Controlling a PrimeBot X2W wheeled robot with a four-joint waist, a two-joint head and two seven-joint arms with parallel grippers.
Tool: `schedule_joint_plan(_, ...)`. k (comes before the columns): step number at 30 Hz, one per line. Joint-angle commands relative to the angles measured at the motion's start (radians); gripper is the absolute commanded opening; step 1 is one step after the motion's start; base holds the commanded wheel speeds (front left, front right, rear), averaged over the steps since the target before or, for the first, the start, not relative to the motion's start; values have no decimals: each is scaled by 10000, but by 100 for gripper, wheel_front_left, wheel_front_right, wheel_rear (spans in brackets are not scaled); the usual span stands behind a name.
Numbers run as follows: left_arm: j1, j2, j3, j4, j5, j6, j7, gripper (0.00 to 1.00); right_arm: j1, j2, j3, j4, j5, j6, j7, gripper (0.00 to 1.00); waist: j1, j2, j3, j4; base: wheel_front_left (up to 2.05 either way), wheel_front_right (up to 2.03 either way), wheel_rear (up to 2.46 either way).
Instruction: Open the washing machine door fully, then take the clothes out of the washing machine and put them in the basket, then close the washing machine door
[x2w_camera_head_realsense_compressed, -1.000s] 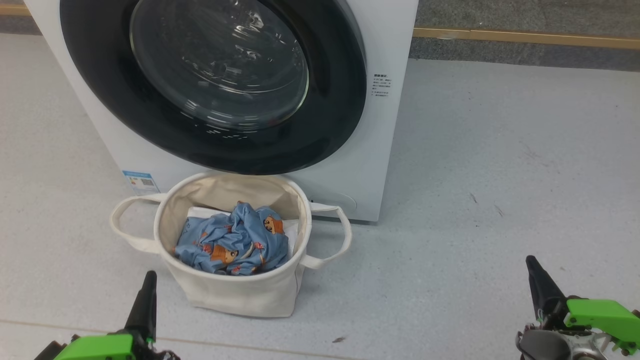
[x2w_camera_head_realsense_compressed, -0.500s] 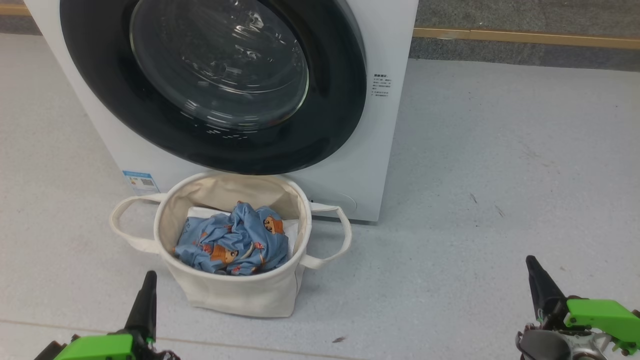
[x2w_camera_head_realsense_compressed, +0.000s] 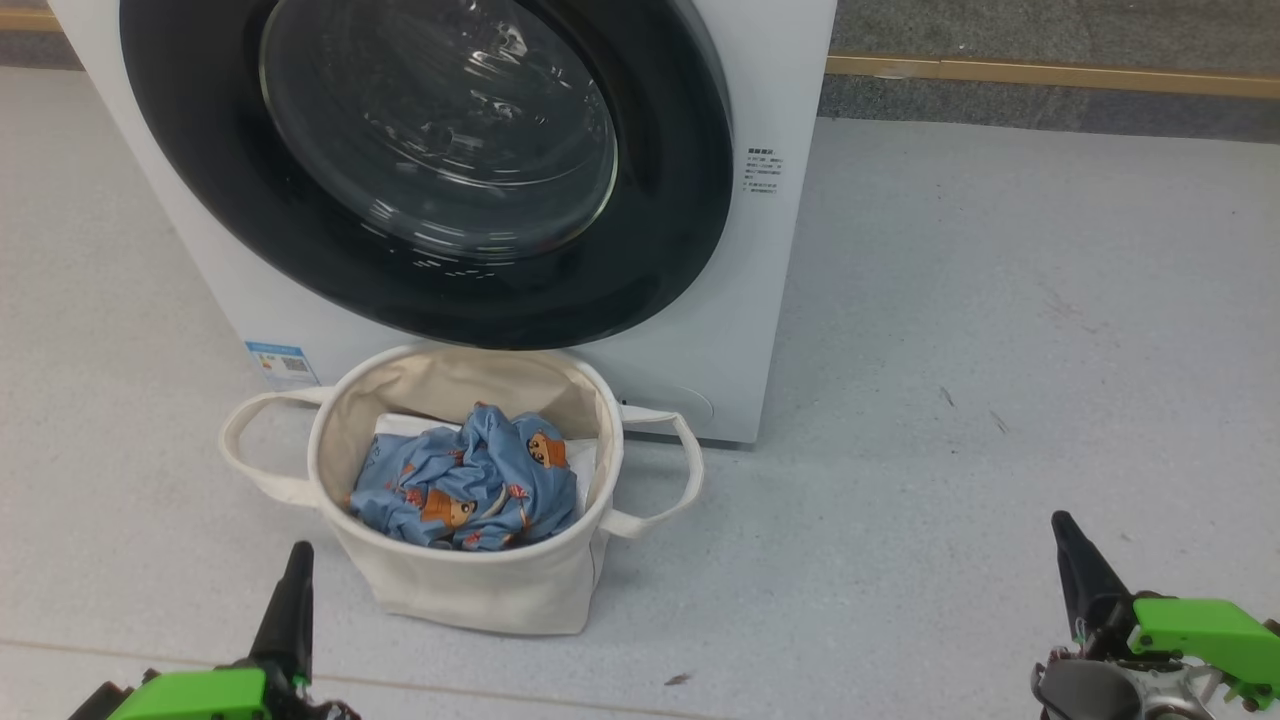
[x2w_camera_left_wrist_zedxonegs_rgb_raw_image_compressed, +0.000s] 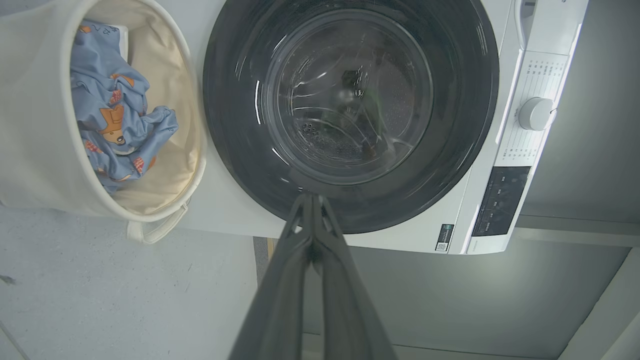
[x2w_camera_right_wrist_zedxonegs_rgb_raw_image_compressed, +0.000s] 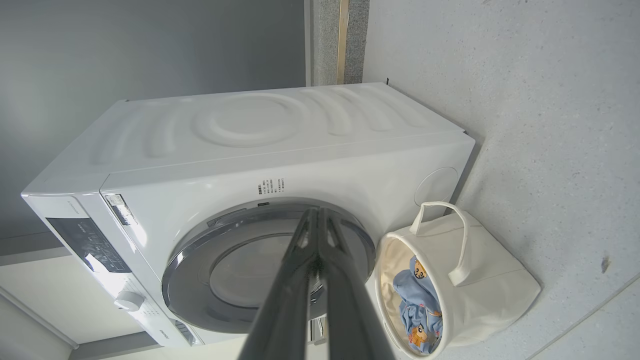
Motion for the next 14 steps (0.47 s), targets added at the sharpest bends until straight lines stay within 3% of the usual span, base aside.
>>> schedule_joint_plan(1,-258,62,340,-377,-31,-69,81,0,-144,-27,183,-374,4,2,80,0,0,0,0,0,0,0,0)
schedule_joint_plan(14,-258,62,339,-377,-32,-69,81,0,-145,-26,182,-374,3,2,81,0,0,0,0,0,0,0,0)
